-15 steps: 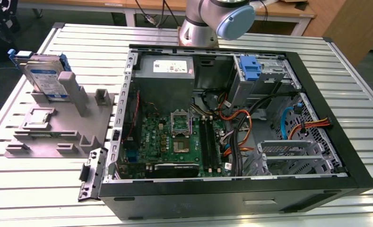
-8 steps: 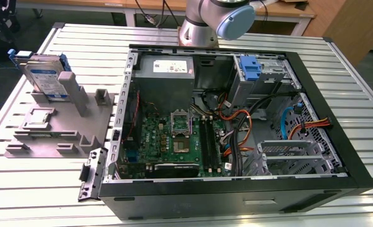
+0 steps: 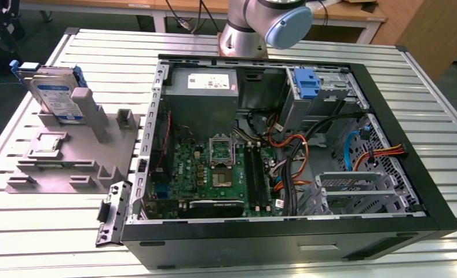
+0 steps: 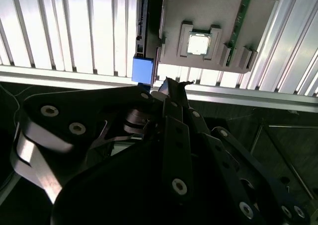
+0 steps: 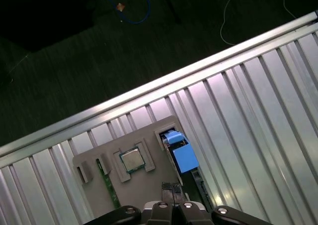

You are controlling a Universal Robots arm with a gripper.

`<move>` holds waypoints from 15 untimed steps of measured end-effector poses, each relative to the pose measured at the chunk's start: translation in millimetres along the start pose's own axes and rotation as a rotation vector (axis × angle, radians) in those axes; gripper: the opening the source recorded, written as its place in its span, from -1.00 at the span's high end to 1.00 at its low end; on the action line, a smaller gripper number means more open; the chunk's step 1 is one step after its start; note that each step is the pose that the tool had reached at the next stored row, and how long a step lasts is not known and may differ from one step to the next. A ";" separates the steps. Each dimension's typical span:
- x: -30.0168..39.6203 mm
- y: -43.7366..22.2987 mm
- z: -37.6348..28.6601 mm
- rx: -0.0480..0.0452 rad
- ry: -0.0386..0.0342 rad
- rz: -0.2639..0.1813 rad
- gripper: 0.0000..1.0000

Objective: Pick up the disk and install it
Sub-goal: 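Pick up the disk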

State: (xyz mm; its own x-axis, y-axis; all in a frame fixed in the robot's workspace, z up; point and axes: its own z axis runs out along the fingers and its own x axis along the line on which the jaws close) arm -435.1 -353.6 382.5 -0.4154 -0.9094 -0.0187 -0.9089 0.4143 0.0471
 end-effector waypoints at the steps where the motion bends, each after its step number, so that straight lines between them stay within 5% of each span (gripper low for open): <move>1: 0.0 0.0 0.0 0.0001 0.0000 0.000 0.80; 10: 0.0 0.0 0.0 0.0000 0.0002 -0.006 0.80; 15: 0.0 0.0 0.4 -0.0014 0.0038 -0.082 0.80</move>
State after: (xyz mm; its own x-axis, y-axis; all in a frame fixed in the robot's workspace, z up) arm -435.1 -353.7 382.1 -0.3394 -0.9405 -0.0188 -0.9399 0.3382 0.0470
